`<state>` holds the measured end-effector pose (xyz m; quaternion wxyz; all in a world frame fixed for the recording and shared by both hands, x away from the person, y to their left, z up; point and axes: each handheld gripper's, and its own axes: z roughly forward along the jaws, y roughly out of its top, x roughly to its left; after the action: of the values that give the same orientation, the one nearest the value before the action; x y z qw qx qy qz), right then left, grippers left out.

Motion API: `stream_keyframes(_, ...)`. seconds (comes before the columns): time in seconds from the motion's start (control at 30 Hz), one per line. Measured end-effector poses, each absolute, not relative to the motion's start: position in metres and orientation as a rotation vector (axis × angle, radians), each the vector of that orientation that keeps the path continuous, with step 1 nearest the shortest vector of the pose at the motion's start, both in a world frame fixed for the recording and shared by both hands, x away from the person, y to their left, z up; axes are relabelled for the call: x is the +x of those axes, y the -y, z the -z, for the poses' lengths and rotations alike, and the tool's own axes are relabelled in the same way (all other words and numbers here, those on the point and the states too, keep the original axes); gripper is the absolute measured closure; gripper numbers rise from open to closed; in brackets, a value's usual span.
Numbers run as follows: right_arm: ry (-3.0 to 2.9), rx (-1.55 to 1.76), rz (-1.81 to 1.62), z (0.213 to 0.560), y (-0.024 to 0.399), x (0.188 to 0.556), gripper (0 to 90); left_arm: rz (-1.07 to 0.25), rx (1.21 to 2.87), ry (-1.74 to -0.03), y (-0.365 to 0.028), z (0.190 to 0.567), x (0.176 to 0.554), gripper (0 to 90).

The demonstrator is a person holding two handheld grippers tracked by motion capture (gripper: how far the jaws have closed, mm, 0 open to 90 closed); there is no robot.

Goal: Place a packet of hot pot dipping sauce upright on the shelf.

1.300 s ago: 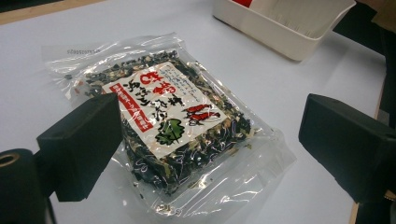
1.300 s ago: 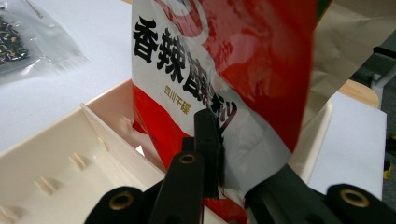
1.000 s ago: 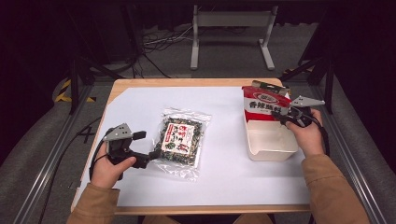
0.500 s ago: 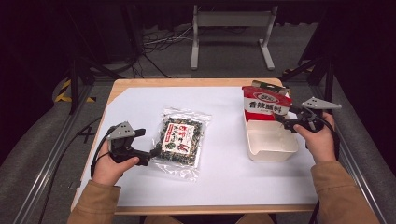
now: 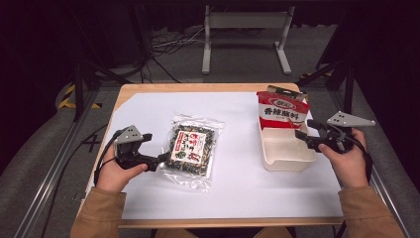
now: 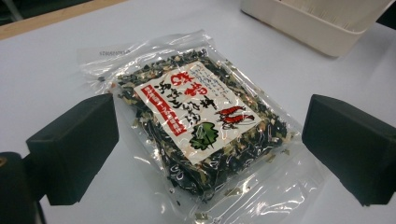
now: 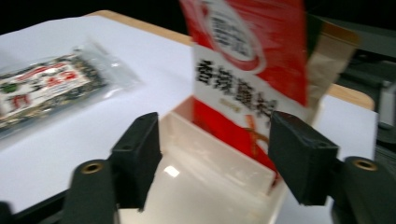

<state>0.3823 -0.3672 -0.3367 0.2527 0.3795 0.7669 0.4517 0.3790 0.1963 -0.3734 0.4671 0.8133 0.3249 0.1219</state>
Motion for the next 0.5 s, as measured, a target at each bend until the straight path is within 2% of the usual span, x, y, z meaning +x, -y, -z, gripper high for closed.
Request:
stream_keyframes(0.07, -2.145, 0.975, -1.216, 0.33, 0.361, 0.372, 46.9, -0.294, 2.007, -0.796, -0.196, 0.373, 0.379, 5.9)
stream_keyframes(0.5, -2.212, 0.879, -1.309, 0.325, 0.326, 0.336, 44.9, -0.287, 2.095, -0.88, -0.196, 0.375, 0.378, 8.2)
